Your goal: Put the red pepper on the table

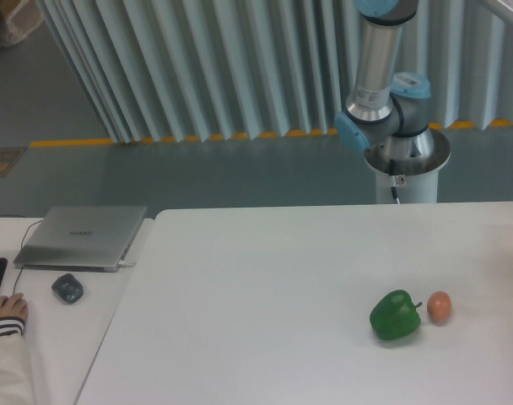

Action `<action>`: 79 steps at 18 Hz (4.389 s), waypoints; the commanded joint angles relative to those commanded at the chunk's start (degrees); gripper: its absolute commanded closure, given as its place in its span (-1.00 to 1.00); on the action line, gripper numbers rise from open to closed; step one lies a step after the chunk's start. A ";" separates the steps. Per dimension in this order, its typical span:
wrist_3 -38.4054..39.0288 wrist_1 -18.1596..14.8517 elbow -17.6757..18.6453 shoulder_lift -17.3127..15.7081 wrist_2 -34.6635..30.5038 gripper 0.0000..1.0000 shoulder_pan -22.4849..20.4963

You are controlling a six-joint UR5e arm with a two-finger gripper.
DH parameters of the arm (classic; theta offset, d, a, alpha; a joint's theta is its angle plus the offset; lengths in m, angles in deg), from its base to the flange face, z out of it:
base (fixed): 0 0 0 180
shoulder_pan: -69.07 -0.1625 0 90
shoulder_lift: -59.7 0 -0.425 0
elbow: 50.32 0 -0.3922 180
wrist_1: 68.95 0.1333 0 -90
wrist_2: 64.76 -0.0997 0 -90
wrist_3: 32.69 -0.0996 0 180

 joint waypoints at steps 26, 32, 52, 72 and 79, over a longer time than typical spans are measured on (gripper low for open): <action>0.26 -4.12 -2.46 2.29 1.06 0.17 -0.45; 0.62 -5.36 -3.16 1.85 1.06 0.56 -0.44; 31.97 -16.79 -10.63 -1.75 11.34 0.56 11.15; 61.61 5.10 -10.02 5.62 12.84 0.55 24.77; 61.17 5.19 -9.32 6.51 12.75 0.48 24.78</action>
